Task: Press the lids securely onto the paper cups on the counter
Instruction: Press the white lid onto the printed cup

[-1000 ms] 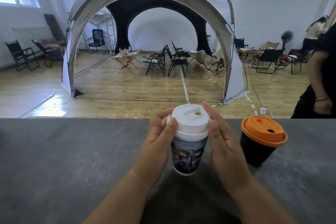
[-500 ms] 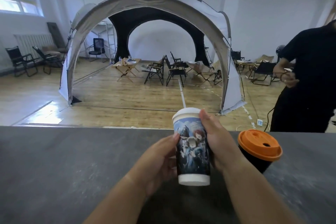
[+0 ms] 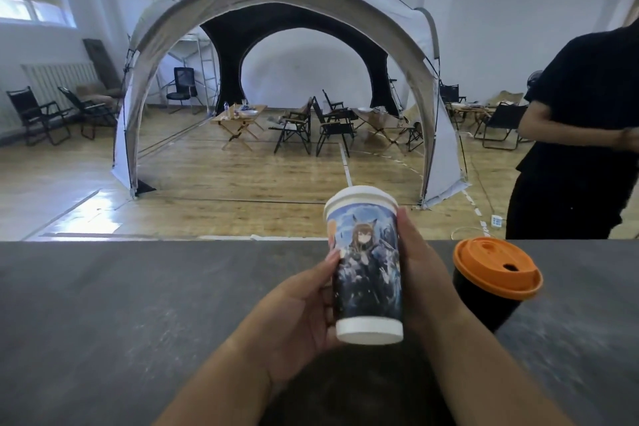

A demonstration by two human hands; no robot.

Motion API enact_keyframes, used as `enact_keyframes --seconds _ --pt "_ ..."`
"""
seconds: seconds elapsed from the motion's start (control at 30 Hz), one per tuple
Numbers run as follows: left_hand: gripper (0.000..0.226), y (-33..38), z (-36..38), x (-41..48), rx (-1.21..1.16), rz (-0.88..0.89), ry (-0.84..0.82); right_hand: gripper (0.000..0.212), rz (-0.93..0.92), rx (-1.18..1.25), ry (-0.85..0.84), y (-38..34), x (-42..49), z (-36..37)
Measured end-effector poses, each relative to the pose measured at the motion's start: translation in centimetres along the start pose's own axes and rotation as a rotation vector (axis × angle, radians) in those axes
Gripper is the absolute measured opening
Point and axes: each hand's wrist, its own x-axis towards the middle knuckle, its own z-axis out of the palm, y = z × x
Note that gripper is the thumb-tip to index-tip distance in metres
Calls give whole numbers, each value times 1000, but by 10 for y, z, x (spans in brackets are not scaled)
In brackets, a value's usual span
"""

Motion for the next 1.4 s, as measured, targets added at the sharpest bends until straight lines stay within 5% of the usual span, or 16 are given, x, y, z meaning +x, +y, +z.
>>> enact_keyframes --seconds 0.17,0.23,0.37,0.53,0.63,0.77,0.9,0.97,1.1,1.27,1.4 --pt "60 -1 2 0 213 50 133 68 -261 -230 133 -2 2 -1" --pt "64 0 1 -2 149 -28 38 66 -204 -167 113 0 2 -2" --pt "74 1 -4 -1 73 -30 -24 100 -79 -20 40 4 4 -5" --pt "67 -3 0 0 312 105 224 75 -259 -207 109 0 1 -1" --pt "59 -2 -1 -2 241 23 101 56 -174 -136 160 0 4 -6" --pt "51 -1 -6 -1 141 -25 17 82 -43 -10 127 5 6 -7" --pt "69 -1 -5 2 301 48 182 89 -224 -182 137 3 8 -9" --pt "68 -1 -4 2 411 55 255 79 -283 -270 159 0 5 -5" --pt "51 -1 -4 1 201 -13 93 57 -188 -95 131 -3 4 -4" --pt "52 -1 -5 2 159 46 104 90 -159 -50 84 2 7 -5" --pt "67 -4 -3 2 485 132 295 83 -235 -308 122 0 3 -4"
